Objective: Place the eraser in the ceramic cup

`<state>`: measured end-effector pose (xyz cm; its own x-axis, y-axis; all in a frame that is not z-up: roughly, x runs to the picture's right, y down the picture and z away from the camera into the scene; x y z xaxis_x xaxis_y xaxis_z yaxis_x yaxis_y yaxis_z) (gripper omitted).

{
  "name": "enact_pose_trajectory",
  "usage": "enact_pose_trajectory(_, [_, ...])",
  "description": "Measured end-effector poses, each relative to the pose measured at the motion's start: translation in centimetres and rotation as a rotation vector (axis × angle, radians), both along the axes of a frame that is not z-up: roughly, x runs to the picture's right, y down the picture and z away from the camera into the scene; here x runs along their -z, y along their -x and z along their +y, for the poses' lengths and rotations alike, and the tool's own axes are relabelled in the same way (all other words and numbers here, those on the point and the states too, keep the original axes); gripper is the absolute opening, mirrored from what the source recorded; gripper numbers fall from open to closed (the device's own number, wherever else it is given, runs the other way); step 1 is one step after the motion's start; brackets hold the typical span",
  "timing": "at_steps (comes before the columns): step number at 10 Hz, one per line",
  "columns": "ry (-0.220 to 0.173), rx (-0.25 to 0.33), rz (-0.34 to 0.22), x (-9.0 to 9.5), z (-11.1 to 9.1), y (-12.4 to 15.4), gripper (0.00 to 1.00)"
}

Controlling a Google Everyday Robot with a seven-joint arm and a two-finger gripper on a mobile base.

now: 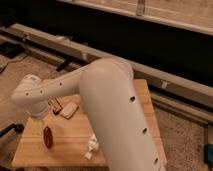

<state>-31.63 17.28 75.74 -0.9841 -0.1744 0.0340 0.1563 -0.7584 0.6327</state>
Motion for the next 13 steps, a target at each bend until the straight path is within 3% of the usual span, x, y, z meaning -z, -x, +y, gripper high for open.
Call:
enact_pose_trajectory(11, [-0.001, 0.001, -0.001, 0.04, -0.04, 0.14, 0.80])
enact_pose_trajectory(13, [-0.009, 0.027, 0.031, -0.52, -0.40, 0.39, 0.80])
